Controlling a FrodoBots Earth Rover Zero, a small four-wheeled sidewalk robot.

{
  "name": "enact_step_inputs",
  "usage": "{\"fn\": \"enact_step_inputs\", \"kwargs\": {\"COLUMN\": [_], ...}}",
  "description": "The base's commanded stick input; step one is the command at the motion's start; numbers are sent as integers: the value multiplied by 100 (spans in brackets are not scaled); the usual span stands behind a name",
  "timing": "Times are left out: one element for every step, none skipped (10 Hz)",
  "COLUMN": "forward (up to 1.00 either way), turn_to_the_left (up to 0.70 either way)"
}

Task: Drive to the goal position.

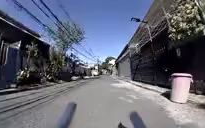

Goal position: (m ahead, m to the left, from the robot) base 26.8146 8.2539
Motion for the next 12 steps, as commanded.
{"fn": "enact_step_inputs", "kwargs": {"forward": [100, 100, 100, 100, 100, 100, 100, 100, 100, 100, 100, 100], "turn_to_the_left": [-40, -40, -40, -40, -40, -40, -15, 2, 5, 2, 10, 17]}}
